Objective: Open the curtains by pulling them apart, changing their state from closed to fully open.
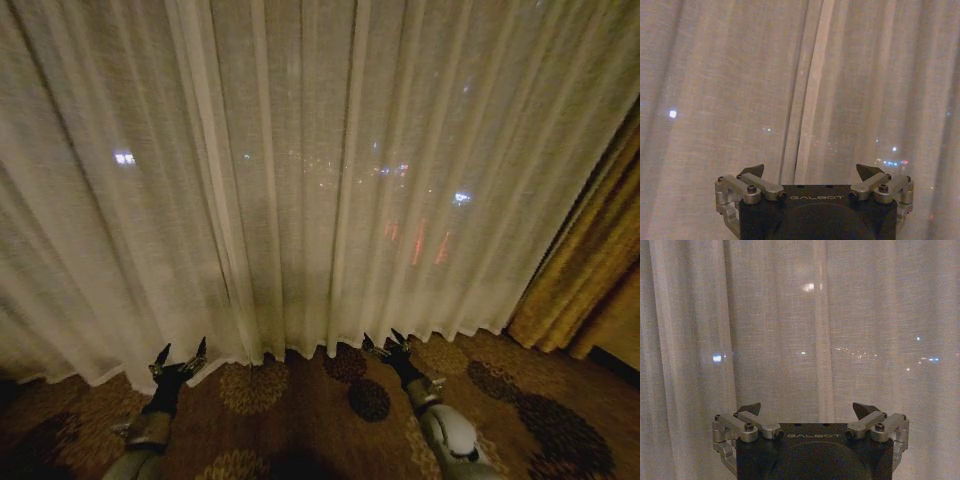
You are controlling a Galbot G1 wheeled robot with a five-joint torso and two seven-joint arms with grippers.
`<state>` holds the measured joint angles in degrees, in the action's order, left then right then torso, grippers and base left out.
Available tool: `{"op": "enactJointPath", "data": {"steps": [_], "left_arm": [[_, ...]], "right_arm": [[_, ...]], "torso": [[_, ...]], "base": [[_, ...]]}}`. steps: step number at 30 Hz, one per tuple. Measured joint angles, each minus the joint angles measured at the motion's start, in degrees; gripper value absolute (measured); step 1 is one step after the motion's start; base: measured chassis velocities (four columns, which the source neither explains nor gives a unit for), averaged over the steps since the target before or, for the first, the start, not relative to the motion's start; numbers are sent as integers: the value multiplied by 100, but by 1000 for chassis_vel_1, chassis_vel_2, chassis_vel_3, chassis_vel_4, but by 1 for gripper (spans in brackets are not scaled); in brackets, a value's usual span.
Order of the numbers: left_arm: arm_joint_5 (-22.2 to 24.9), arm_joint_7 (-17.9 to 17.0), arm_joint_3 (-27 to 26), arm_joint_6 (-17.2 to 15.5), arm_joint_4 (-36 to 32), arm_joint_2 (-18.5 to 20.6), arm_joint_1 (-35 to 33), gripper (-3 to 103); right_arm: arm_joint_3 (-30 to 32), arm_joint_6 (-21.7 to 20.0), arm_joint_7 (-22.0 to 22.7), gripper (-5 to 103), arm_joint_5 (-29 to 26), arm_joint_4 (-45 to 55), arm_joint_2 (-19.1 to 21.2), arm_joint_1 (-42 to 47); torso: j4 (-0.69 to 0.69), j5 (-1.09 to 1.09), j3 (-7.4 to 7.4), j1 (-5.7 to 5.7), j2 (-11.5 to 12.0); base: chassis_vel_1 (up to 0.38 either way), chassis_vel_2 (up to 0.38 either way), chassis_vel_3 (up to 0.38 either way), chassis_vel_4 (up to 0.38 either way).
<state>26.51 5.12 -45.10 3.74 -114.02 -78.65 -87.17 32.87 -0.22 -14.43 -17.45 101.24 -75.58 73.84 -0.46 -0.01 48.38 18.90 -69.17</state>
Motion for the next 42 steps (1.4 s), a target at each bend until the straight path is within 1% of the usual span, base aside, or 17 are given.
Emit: {"op": "enactJointPath", "data": {"steps": [8,16,20,26,29,32,34,36,39,42], "left_arm": [[0,0,1,0,0,-1,-1,100],[0,0,-1,0,0,1,-1,100],[0,0,-1,0,0,0,-1,100],[0,0,0,0,0,0,0,100],[0,0,0,0,0,1,0,100],[0,0,1,0,0,1,1,100],[0,0,1,0,0,0,1,100],[0,0,1,0,0,0,1,100],[0,0,1,0,0,1,0,100],[0,0,0,0,0,1,-2,100]], "right_arm": [[-5,11,-78,100,29,-38,-24,-17],[-16,42,-125,100,27,-119,-36,-103],[-13,95,-127,100,13,-215,-35,-154],[-19,187,-109,100,-29,-351,-37,-245],[-31,217,-48,100,-31,-392,-39,-301],[-65,227,122,100,-6,-472,-27,-431],[-82,288,209,100,9,-510,-22,-485],[-115,435,336,100,22,-590,-8,-573],[-129,475,390,100,130,-638,21,-625],[-205,476,600,100,303,-745,98,-760]], "torso": [[-1,2,-2,-4,-2],[1,-1,0,-2,-2],[0,2,-1,-2,-2],[0,-1,0,-2,-2],[0,1,0,-1,-1],[-1,1,1,2,0],[-1,-1,1,2,1],[0,1,1,3,1],[-1,1,1,3,1],[-1,0,-3,-6,-3]], "base": [[-152,244,195,-244],[-75,295,70,-275],[-127,320,139,-304],[-206,263,187,-278],[-216,254,210,-226],[-189,150,198,-167],[-160,112,138,-134],[-77,94,90,-72],[-14,25,12,-10],[0,0,0,0]]}}
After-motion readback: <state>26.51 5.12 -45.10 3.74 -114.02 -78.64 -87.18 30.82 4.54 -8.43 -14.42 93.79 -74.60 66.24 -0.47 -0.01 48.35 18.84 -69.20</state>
